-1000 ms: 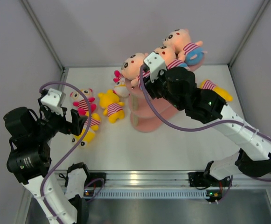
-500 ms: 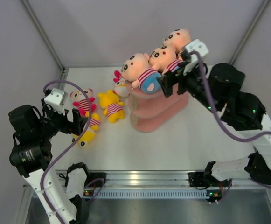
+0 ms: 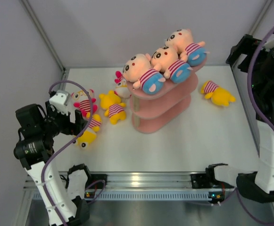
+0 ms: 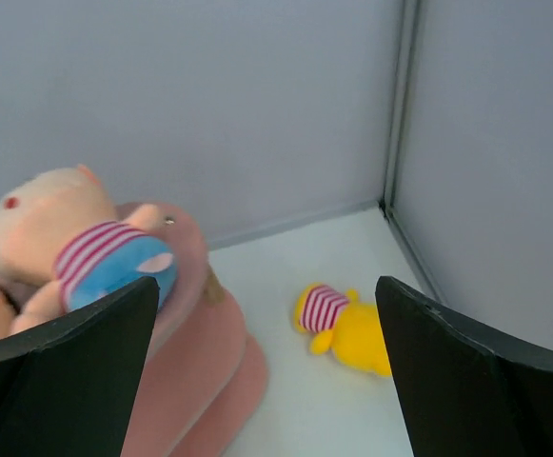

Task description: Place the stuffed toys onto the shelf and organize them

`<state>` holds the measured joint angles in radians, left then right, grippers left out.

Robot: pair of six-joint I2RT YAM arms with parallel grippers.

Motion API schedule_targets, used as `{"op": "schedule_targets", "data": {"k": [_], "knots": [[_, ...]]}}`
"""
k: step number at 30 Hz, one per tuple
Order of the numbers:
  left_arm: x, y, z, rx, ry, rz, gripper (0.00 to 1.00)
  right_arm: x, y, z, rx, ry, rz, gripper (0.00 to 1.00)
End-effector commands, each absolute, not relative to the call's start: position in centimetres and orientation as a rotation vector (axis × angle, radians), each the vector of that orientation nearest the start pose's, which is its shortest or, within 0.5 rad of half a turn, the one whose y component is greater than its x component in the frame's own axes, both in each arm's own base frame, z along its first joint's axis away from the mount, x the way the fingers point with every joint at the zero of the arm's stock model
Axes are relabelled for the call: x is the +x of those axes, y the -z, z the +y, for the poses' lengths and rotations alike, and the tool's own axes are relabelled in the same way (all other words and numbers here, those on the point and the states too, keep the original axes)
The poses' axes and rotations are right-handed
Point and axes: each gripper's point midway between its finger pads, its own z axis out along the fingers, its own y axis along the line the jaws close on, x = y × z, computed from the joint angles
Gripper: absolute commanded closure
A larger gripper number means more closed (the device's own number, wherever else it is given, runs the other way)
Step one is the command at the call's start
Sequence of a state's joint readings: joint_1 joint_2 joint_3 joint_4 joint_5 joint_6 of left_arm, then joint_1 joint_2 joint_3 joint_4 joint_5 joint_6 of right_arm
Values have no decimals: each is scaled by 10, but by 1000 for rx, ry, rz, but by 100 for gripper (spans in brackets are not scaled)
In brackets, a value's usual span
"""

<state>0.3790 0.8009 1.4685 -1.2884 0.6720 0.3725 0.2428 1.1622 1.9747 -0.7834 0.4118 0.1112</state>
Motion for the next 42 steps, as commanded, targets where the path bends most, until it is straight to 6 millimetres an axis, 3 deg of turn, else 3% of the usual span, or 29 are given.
{"op": "schedule_targets", "data": {"k": [1,2,3,5,6,8,11,14,15,17,20,21,24,26,29,33,34,36,37,38,40,41,42], "knots": [[179,-334,-22,379,186,2035,6,342,-482,-13,357,-144,1663,4],[180,-328,-21,378,182,2050,6,353,-482,-19,371,-199,1636,5],[179,-324,-18,377,172,2063,6,363,-451,-48,501,-207,1663,6],[180,-312,-17,388,175,2089,6,376,-424,-68,591,-224,1662,7],[181,-308,-16,388,179,2101,6,386,-391,-88,666,-203,1684,8],[184,-296,-15,384,203,2138,6,399,-346,-110,780,-180,1723,8],[187,-283,-14,391,233,2175,6,419,-270,-123,866,-166,1847,9],[189,-277,-15,418,252,2185,6,438,-229,-120,860,-232,1906,8],[190,-276,-15,421,257,2186,6,441,-202,-126,901,-263,1939,8],[192,-275,-15,438,263,2187,5,449,-191,-133,940,-340,1908,9],[197,-270,-12,435,280,2212,5,452,-149,-157,1021,-270,1963,9],[200,-266,-11,432,295,2231,4,455,-146,-162,1013,-248,1977,9],[207,-262,-13,430,352,2250,3,461,-120,-169,1028,-217,2024,9],[210,-259,-14,429,377,2257,3,469,-102,-163,1020,-279,2055,10],[215,-255,-14,419,408,2266,4,468,-75,-155,1048,-337,2109,29],[218,-251,-14,385,428,2286,5,464,-73,-147,1046,-379,2103,78],[218,-248,-13,375,432,2297,5,463,-78,-145,1038,-385,2100,85],[220,-244,-12,362,440,2310,6,459,-108,-143,999,-382,2052,100],[220,-238,-11,348,437,2324,6,455,-120,-143,986,-362,2030,100],[220,-235,-10,337,443,2336,7,450,-152,-140,939,-350,1979,100],[219,-229,-11,324,458,2354,8,437,-181,-134,865,-298,1973,100],[218,-228,-10,323,453,2357,9,432,-221,-120,773,-278,1929,100],[217,-229,-11,330,449,2352,9,424,-235,-113,690,-217,1944,100]]}}
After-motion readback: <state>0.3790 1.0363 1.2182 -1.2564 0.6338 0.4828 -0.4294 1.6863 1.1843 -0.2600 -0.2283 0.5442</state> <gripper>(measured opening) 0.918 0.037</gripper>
